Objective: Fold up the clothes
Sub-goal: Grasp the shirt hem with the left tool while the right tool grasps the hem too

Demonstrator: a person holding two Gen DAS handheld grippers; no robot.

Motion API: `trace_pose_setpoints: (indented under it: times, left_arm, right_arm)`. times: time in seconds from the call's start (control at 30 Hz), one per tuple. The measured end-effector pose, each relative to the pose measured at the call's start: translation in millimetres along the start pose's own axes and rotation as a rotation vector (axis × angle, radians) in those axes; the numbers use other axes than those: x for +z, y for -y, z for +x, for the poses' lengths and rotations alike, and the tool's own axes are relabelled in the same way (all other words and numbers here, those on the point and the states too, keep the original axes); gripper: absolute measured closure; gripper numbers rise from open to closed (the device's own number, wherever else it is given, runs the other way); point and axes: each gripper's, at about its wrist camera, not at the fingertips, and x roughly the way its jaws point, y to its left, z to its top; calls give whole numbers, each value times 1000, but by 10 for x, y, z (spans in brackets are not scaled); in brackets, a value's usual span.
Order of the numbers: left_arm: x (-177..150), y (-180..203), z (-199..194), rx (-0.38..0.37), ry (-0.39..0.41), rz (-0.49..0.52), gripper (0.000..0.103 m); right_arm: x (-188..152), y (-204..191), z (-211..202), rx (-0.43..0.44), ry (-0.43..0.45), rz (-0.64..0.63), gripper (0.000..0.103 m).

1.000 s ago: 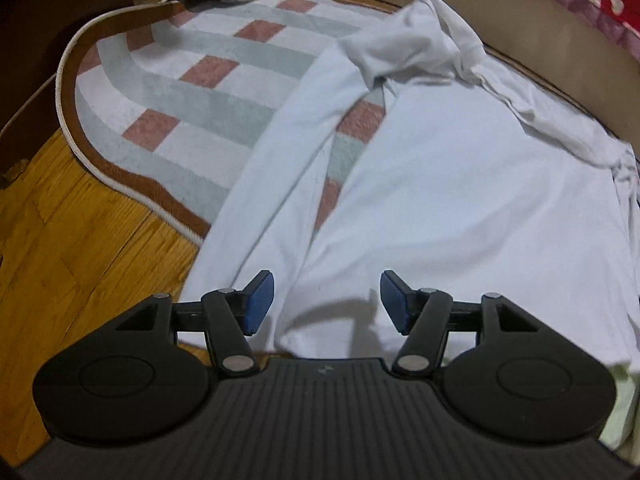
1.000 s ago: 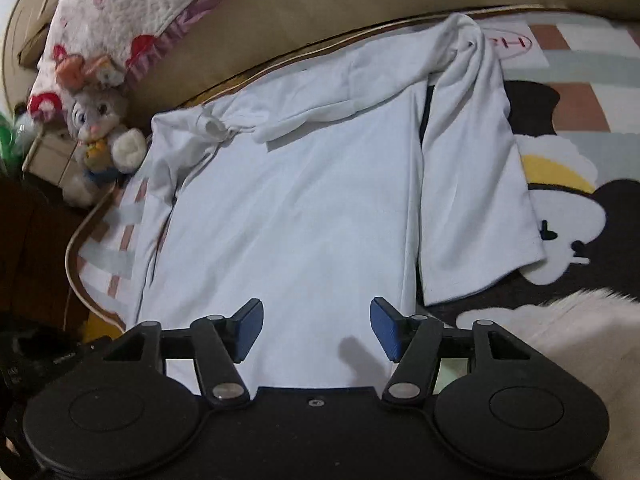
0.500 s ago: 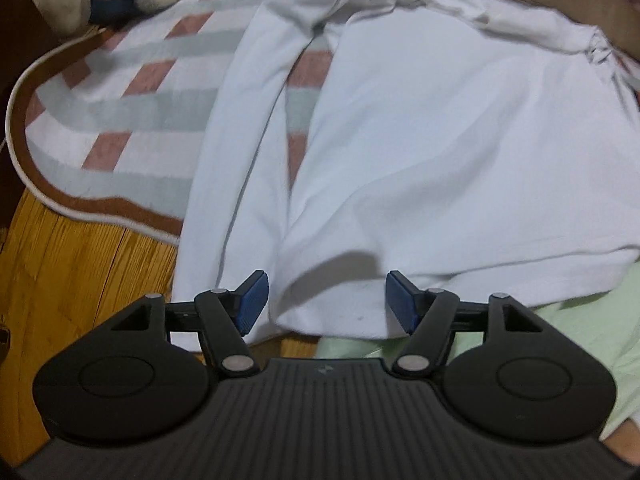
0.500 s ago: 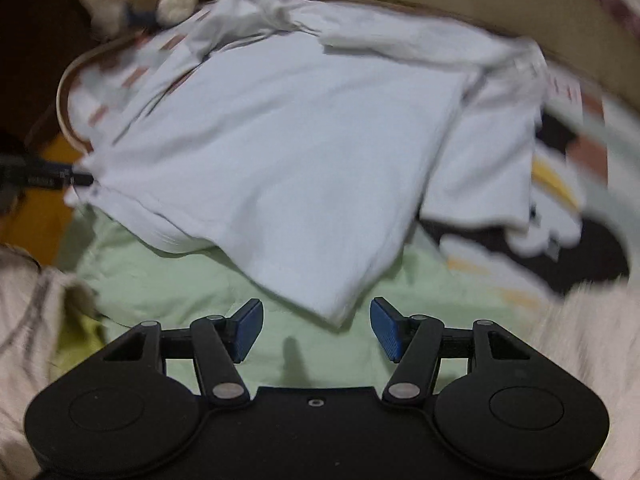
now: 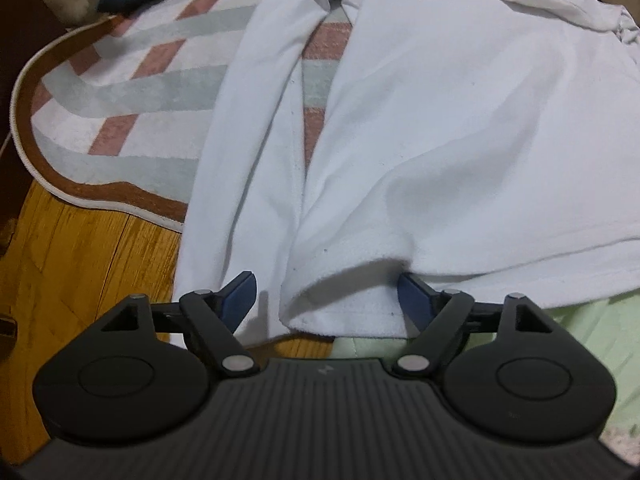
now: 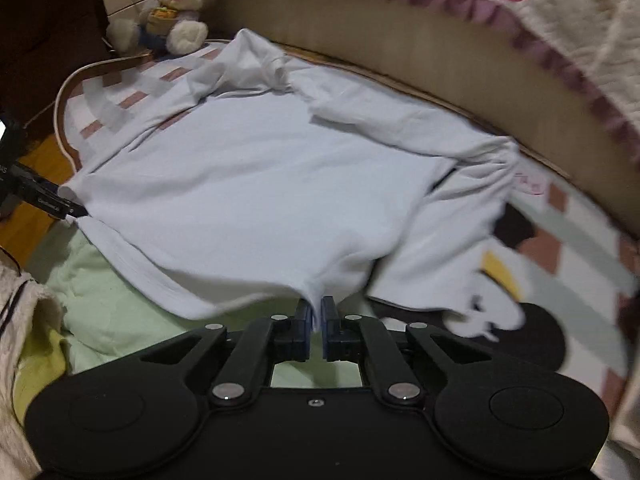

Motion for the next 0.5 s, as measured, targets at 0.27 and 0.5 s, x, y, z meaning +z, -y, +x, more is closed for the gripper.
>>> trace_pose_setpoints:
  times: [0.27, 0.5]
  left_arm:
    - [-45, -196, -182, -88, 111, -122, 101]
    - [-42, -94, -183, -41, 146, -85, 96]
  right_arm:
    - [-96, 193, -16, 7, 9, 91, 99]
    - [-269, 178, 32, 5, -98, 74, 100]
